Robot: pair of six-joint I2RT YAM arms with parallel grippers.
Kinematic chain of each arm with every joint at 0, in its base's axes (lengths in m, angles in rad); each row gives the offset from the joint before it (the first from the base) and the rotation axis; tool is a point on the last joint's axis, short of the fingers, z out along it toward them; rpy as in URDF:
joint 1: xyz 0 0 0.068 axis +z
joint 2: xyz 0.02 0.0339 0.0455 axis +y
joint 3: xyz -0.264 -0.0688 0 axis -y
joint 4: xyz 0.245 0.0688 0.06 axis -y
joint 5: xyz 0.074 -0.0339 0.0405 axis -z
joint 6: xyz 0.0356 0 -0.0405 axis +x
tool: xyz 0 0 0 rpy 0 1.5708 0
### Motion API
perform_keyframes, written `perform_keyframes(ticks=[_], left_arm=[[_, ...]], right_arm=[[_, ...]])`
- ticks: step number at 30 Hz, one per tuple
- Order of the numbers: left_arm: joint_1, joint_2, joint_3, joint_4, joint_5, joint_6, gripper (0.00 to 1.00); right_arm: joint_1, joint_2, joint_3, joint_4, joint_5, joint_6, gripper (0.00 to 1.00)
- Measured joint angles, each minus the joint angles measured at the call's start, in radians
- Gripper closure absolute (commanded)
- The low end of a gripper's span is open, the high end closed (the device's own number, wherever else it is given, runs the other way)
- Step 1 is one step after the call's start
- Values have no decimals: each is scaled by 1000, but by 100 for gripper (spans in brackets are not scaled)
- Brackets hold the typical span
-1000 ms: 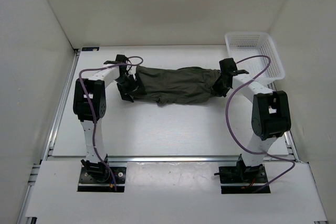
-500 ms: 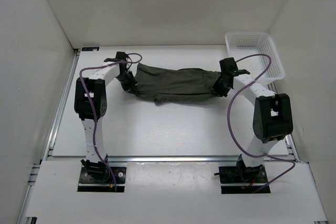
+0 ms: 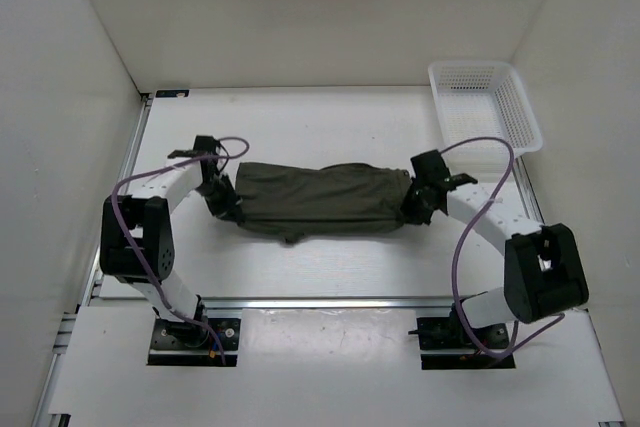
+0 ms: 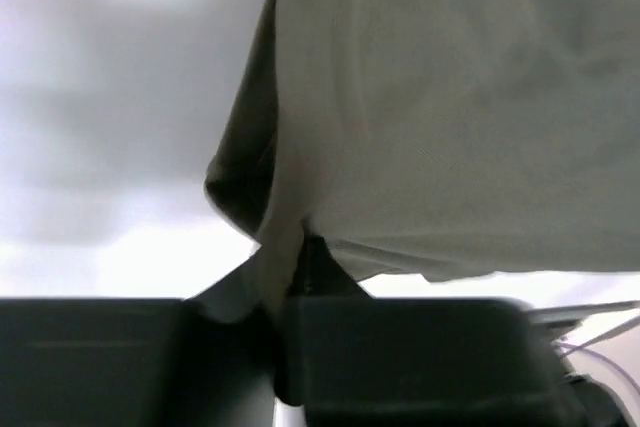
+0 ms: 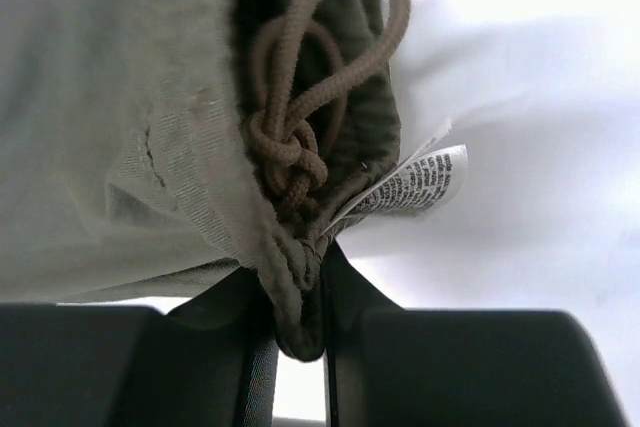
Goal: Fold and stack the shorts
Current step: Fold the shorts
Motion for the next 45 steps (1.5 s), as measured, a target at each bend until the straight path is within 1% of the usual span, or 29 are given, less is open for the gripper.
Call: perform_keyframes(ticks=[1, 2, 3, 4, 5, 8, 10, 13, 15, 17, 20, 24, 27, 28, 30, 31, 33, 35, 37, 38, 39, 40, 41, 44, 45], left_arm=[[-5, -14, -55, -4, -4, 0, 64], [-10, -27, -105, -8, -6, -4, 45], [-14, -39, -143, -21, -9, -3, 26], [-17, -48, -167, -38, -12, -5, 7], [-18, -55, -175, -54, -13, -5, 0], [-18, -92, -148, -91, -23, -17, 0], [-18, -126, -79, -121, -50, -17, 0], [-18, -161, 47, -135, -97, -14, 1], [-18, -168, 109, -134, -121, -11, 2], [-18, -167, 137, -133, -136, -10, 2], [-18, -159, 141, -143, -143, -7, 2], [-18, -150, 141, -157, -146, -7, 2], [-18, -150, 139, -155, -146, -7, 4], [-18, -150, 137, -154, -146, -7, 4], [-20, -150, 131, -151, -146, -7, 4], [-22, -149, 129, -150, -146, -7, 4], [-25, -148, 124, -147, -146, -7, 4], [-25, -148, 118, -147, -146, -7, 4], [-26, -148, 115, -147, -146, -7, 4], [-26, -148, 115, -147, -146, -7, 4], [-27, -148, 115, -146, -146, -7, 4], [-28, -148, 115, -146, -146, -7, 4], [-31, -148, 115, -146, -146, -7, 4], [-40, -148, 115, -146, -146, -7, 4], [-42, -148, 115, -147, -146, -7, 4]], right_arm=[[20, -23, -47, -3, -1, 12, 86], [48, -47, -93, -12, 0, 27, 61], [75, -71, -134, -25, 2, 46, 48], [100, -93, -167, -41, 6, 63, 38], [123, -114, -190, -66, 11, 77, 28], [150, -177, -211, -138, 35, 106, 21], [144, -233, -211, -163, 55, 111, 18], [87, -317, -198, -195, 64, 100, 17], [26, -333, -185, -200, 45, 84, 16], [-45, -328, -180, -196, 9, 67, 16], [-129, -307, -187, -164, -97, 53, 13], [-179, -286, -209, -109, -242, 39, 13], [-203, -285, -222, -89, -317, 35, 21], [-210, -285, -226, -83, -327, 35, 32], [-219, -285, -237, -70, -333, 27, 45], [-224, -285, -244, -69, -332, 25, 60], [-224, -283, -267, -65, -324, 15, 76], [-224, -280, -299, -67, -319, 7, 84], [-223, -276, -324, -75, -316, 1, 84], [-222, -275, -330, -84, -314, -4, 80], [-222, -276, -332, -88, -312, -9, 71], [-222, -278, -332, -95, -310, -14, 54], [-222, -282, -332, -102, -304, -17, 27], [-222, -311, -330, -134, -283, -27, 12], [-222, -319, -326, -143, -279, -30, 11]])
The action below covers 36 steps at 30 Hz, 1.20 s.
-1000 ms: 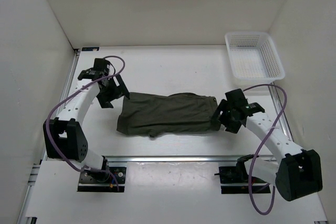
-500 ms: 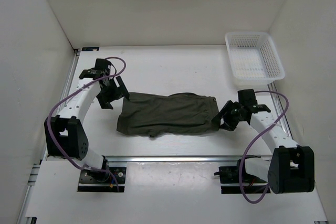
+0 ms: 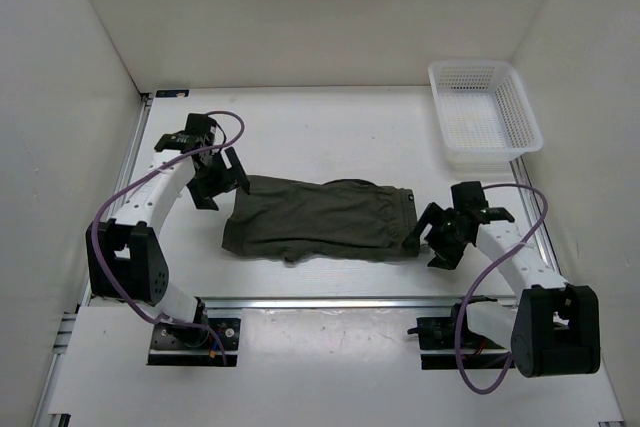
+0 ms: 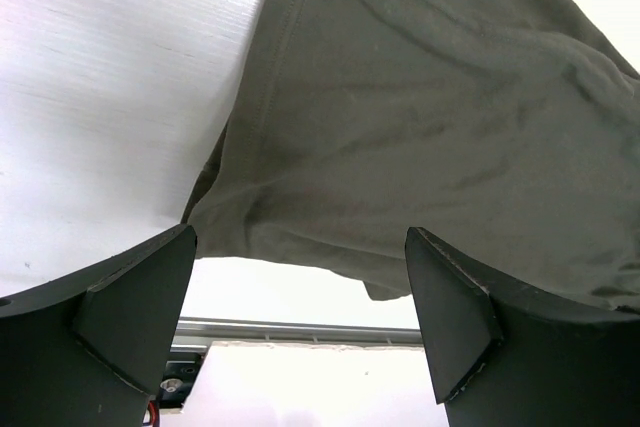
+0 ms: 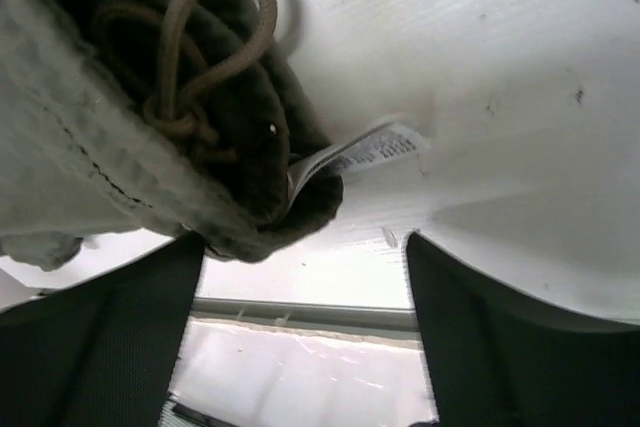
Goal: Fold and stack the shorts
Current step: Fold the shorts
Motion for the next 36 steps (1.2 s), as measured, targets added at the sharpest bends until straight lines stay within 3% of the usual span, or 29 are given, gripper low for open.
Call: perform_keyframes(ticks=[6, 12, 17, 21, 22, 24, 25, 29, 30, 31, 35, 36], left_arm=[[-10, 0, 0, 0, 0, 0, 4], [-10, 0, 0, 0, 0, 0, 4], [-10, 2, 0, 1, 0, 0, 4], [-10, 9, 0, 5, 0, 0, 4], [-10, 11, 0, 9, 0, 0, 4], [-10, 18, -2, 19, 0, 0, 5], [-10, 21, -2, 21, 0, 0, 5], [-12, 44, -9, 32, 0, 0, 8], [-14, 51, -10, 35, 0, 0, 10], [-17, 61, -15, 44, 0, 0, 22], [-22, 120, -39, 81, 5, -3, 80], [-24, 141, -48, 92, 11, 2, 90]], right_arm=[[-48, 3, 40, -5, -23, 1, 8], [-90, 117, 18, 100, -134, 49, 8], [-92, 190, -28, 202, -225, 109, 17], [-92, 211, -42, 249, -236, 146, 38], [-92, 211, -47, 256, -227, 153, 52], [-92, 213, -51, 263, -198, 161, 64], [-91, 213, -51, 266, -188, 167, 74], [-88, 213, -21, 253, -136, 154, 98], [-88, 213, -6, 244, -112, 144, 100], [-87, 213, 13, 229, -77, 133, 100], [-87, 212, 102, 160, 48, 59, 100], [-88, 212, 131, 139, 76, 34, 100]])
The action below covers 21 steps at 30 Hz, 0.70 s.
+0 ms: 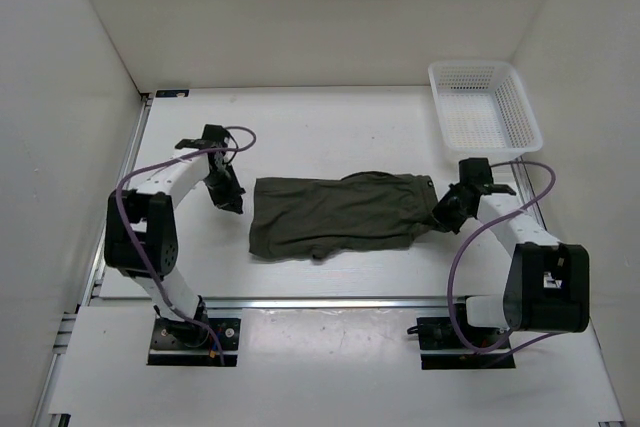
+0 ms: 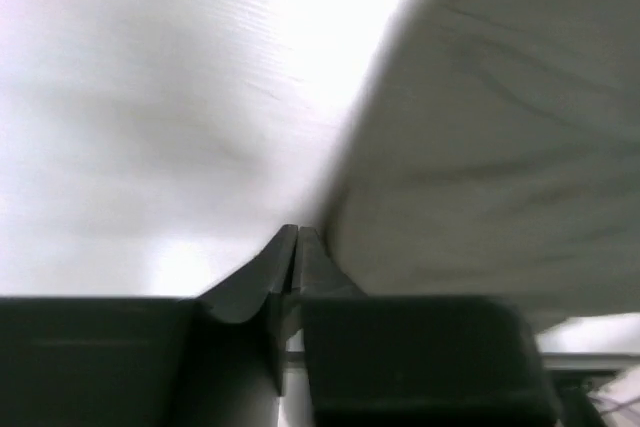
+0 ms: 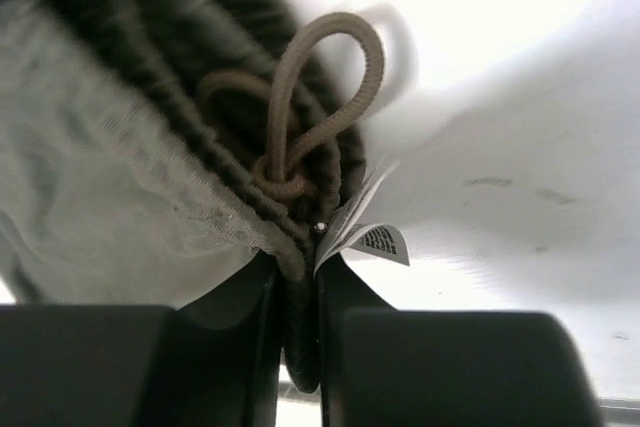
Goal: Fold and stack the shorts
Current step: Fold the shorts
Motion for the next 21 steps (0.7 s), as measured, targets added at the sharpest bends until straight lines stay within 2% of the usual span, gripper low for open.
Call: perform_keyframes(ticks=[7, 12, 21], left_arm=[[-32, 163, -35, 60, 31, -22, 90], [-89, 201, -16, 80, 48, -45, 90], [-138, 264, 46, 107, 140, -78, 90]], right_arm=[[44, -1, 240, -128, 187, -196, 100], [126, 6, 343, -177, 280, -276, 100], [457, 138, 590, -250, 422, -342, 100]])
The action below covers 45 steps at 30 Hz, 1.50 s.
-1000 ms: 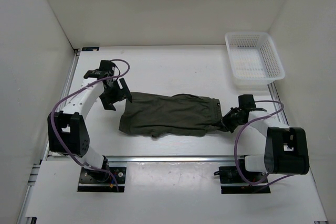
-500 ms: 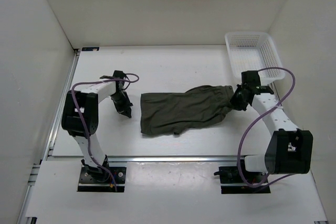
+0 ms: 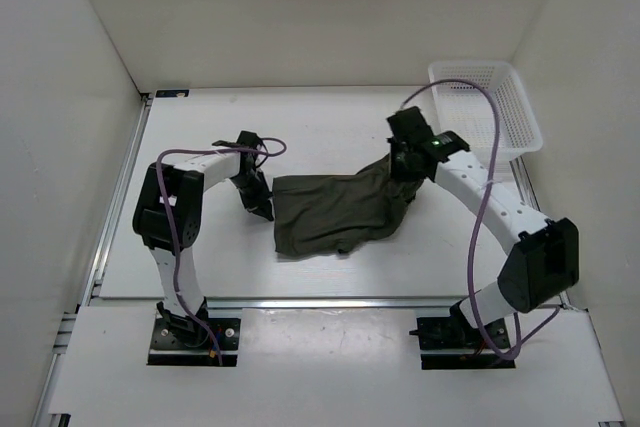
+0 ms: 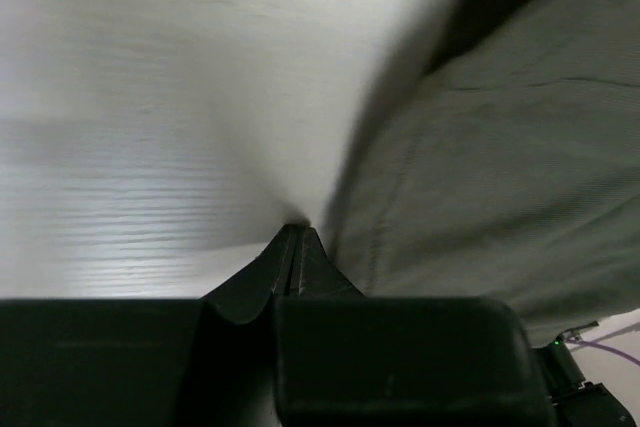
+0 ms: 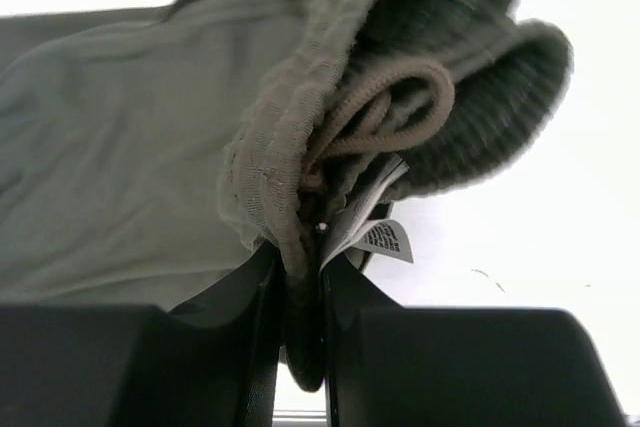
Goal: Fold and stack the shorts
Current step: Fold the shorts
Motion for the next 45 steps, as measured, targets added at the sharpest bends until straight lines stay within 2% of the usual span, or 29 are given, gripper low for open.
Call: perform_keyframes(ticks=[7, 13, 19, 27, 28, 29, 30, 31, 32, 33, 34, 37, 39, 43, 45], left_arm=[[-18, 15, 14, 12, 23, -8, 90], [-18, 20, 19, 10, 27, -11, 90], [-18, 21, 19, 10, 30, -13, 90], [-17, 9, 5, 21, 29, -19, 88], [-13, 0, -7, 30, 27, -21, 80], [-5, -10, -17, 34, 25, -19, 66], [2, -18, -28, 35, 27, -18, 29], [16, -31, -40, 34, 31, -15, 14], [38, -52, -47, 24, 42, -16, 4], [63, -79, -57, 17, 29, -8, 2], [94, -102, -63, 7, 16, -1, 2], [190, -161, -61, -29, -17, 18, 2], [242, -189, -43, -57, -40, 32, 7], [261, -222, 38, -111, -63, 55, 16], [243, -231, 83, -126, -69, 65, 22]], right_arm=[[309, 166, 221, -51, 90, -42, 100], [482, 290, 342, -75, 112, -63, 100], [574, 381, 435, -97, 115, -73, 100], [608, 449, 537, -110, 100, -84, 100], [610, 460, 545, -110, 97, -85, 100], [610, 470, 550, -110, 95, -87, 100], [611, 481, 555, -111, 91, -88, 100], [612, 492, 559, -110, 87, -90, 92], [612, 506, 565, -111, 82, -90, 83], [613, 518, 570, -111, 75, -91, 73], [613, 531, 576, -110, 65, -90, 47], [619, 548, 582, -108, 40, -91, 23], [626, 548, 588, -108, 28, -86, 19], [634, 529, 593, -100, 3, -74, 19], [629, 491, 571, -87, -6, -64, 30]])
